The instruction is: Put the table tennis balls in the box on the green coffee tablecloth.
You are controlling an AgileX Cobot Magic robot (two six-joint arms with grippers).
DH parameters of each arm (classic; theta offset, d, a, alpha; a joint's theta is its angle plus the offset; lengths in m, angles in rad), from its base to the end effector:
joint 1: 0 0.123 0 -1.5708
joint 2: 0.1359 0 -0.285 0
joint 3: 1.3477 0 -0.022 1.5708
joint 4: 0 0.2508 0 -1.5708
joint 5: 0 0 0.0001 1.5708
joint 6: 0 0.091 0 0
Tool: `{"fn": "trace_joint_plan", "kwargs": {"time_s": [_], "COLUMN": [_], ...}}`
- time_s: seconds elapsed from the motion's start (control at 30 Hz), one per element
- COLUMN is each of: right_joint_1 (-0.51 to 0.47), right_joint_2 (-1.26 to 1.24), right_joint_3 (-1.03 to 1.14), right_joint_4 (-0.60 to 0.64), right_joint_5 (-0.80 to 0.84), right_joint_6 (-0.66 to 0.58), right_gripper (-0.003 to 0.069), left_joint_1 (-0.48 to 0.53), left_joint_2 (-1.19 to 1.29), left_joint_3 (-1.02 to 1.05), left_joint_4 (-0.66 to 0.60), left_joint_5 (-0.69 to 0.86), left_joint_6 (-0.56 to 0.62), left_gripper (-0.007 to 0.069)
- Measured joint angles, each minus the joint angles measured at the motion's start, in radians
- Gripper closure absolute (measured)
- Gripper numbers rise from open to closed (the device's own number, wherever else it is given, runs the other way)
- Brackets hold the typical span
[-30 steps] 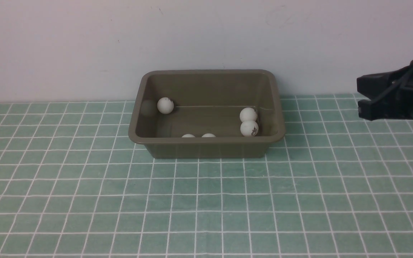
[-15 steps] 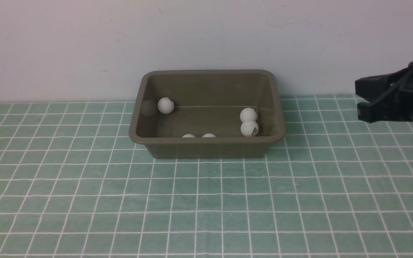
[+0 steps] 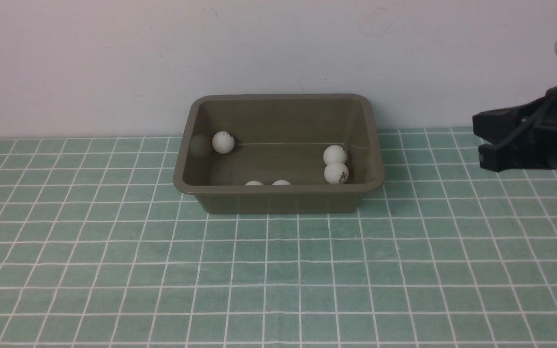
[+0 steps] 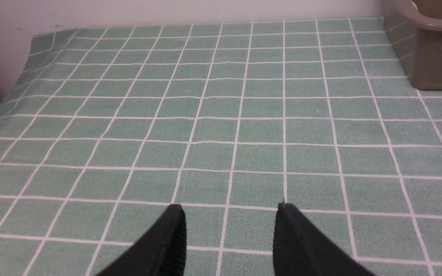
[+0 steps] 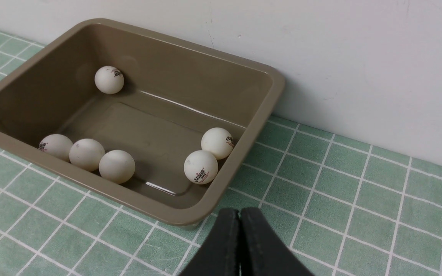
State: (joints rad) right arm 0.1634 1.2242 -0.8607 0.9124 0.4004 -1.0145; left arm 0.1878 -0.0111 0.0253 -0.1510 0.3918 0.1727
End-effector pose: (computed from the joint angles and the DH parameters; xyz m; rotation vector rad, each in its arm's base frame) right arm 0.2543 0.0704 0.3107 -0.5033 2.0286 0.3414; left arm 0.0522 0.0046 0.1705 -0.1066 1.8832 0.0970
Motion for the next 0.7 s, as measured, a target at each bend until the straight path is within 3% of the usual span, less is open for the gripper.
{"fn": "trace_joint_plan", "kwargs": {"time_s": [0.7], "right_joint_1": [0.0], "right_joint_2": [0.0], "right_joint_3": [0.0], "right_joint_4": [-0.006], "right_joint_5": [-0.031], "right_joint_6": [-0.018], "right_gripper": [0.0675], "left_joint_1": [0.0], "left_joint_2": [0.0], "left_joint_3": [0.0], "left_joint_4": [0.0], "left_joint_5": [0.0], "left_joint_6": [0.0], "left_gripper": [0.0336]}}
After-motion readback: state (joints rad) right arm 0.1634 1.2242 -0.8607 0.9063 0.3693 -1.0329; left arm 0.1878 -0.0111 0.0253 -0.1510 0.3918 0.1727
